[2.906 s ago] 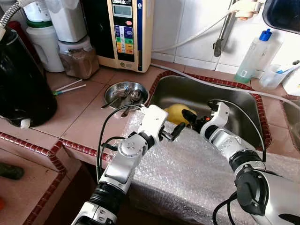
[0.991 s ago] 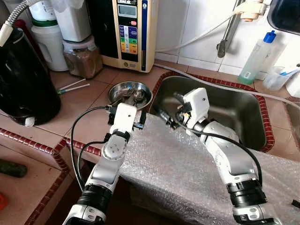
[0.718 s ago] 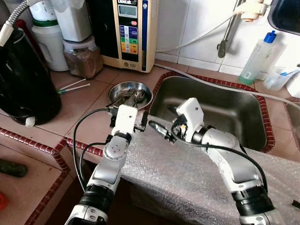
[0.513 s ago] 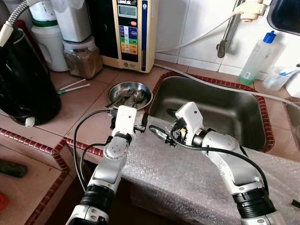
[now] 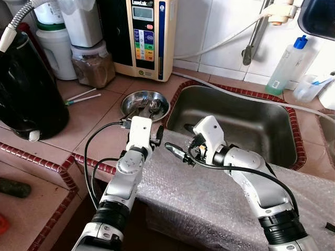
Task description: Kitchen organization
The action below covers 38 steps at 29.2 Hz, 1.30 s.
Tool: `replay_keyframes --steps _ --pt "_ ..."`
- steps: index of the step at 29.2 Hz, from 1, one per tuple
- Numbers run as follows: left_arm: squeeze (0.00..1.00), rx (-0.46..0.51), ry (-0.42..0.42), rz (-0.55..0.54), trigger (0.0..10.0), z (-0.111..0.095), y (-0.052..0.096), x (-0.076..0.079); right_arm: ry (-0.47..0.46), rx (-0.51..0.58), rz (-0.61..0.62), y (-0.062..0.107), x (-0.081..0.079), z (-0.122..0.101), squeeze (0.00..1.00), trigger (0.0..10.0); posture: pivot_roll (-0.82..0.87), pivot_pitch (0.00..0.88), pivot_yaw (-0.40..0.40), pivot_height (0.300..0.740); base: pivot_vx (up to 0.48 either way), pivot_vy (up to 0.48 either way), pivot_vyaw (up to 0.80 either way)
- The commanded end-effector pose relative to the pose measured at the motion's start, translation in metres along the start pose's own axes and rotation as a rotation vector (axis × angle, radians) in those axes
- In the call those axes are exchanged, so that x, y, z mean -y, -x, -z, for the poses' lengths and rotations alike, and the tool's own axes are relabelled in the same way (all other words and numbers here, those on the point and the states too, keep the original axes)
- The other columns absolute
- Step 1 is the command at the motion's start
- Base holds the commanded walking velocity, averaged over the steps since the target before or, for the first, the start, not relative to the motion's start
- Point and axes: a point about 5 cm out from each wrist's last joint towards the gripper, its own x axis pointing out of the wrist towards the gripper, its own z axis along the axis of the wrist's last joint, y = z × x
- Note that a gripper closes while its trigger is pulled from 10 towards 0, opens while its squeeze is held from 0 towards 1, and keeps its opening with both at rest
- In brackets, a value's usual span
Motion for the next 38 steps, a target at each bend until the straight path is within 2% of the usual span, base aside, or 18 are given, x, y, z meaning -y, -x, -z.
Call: replay_keyframes --steps 1,15,28,38 --pt "0.0 -0.03 0.005 0.014 0.0 0.004 -0.002 0.003 0.012 -0.004 -0.001 0.001 0.0 -0.001 0.0 10.0 0.03 0.0 0.001 0.74 0.0 0.0 0.0" --pt "0.0 -0.03 -0.022 -0.011 0.0 0.002 -0.002 -0.004 0.014 -0.008 0.004 0.0 0.0 0.001 0.0 10.0 0.04 0.0 0.002 0.74 0.0 0.0 0.0" --pt "0.0 -0.024 -0.061 -0.06 0.0 0.004 0.006 -0.025 0.018 -0.011 0.005 0.0 0.002 0.003 0.0 10.0 0.05 0.0 -0.005 0.74 0.0 0.0 0.0" --pt "0.0 -0.022 -0.054 -0.056 0.0 0.002 0.006 -0.022 0.021 -0.012 0.006 0.0 0.002 0.003 0.0 10.0 0.04 0.0 -0.008 0.74 0.0 0.0 0.0"
